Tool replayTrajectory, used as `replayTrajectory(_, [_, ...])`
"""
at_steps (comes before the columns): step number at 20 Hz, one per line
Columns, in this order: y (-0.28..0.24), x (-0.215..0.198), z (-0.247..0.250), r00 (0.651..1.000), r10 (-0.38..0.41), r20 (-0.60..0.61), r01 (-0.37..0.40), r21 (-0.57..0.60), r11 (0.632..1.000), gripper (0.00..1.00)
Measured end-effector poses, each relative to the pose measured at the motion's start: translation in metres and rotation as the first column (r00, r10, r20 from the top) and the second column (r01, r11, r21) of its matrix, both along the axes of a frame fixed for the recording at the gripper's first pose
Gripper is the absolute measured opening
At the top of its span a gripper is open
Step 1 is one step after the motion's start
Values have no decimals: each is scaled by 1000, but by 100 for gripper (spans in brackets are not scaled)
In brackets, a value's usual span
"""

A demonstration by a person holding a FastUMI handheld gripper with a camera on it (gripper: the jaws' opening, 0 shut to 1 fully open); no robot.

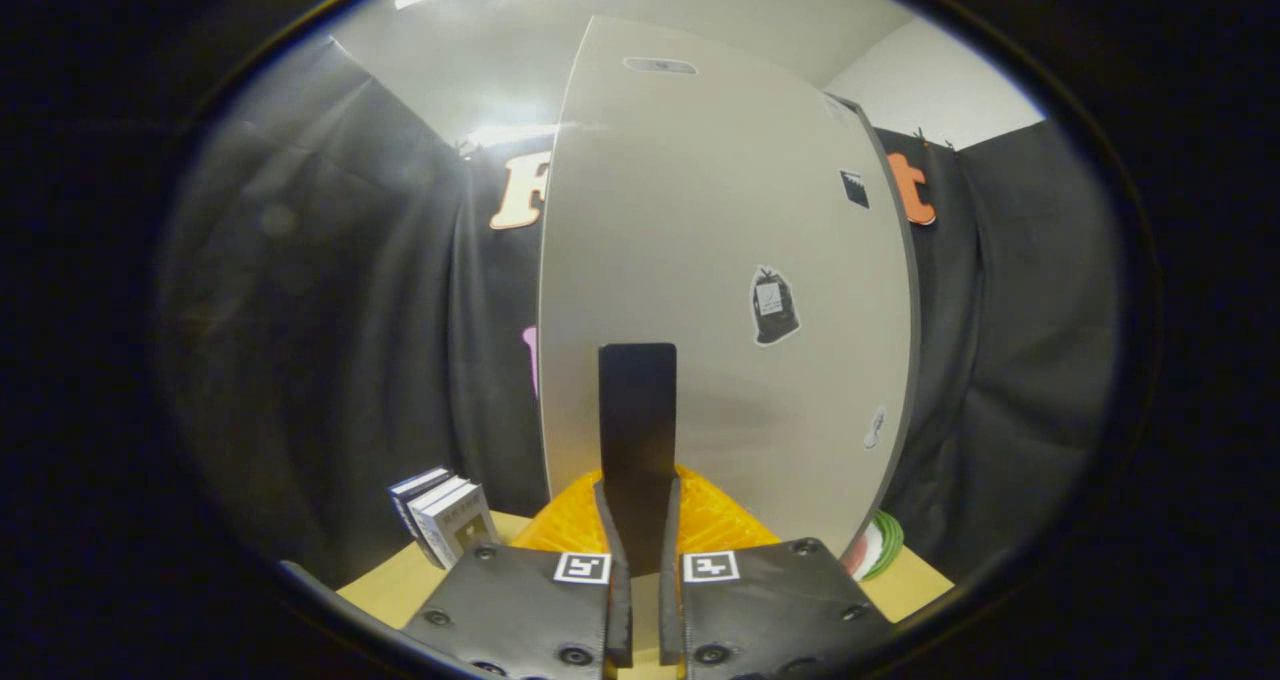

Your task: Open the shoe cabinet door, grab the shoes and put them into the shoe cabinet, then close the shoe cabinet door.

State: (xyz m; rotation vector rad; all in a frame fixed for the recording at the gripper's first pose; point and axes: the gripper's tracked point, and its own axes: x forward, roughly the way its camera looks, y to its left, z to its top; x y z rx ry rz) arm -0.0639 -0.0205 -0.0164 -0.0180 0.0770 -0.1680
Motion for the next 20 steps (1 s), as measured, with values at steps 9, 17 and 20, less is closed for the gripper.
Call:
replayTrajectory(9, [-24, -48, 6, 996, 91, -6, -91, 4, 996, 12])
replayTrajectory(17, [-65, -97, 10, 996, 88, 5, -88, 8, 996, 11])
replayTrajectory(20, [-83, -113, 12, 997, 71, 2, -71, 10, 997, 11])
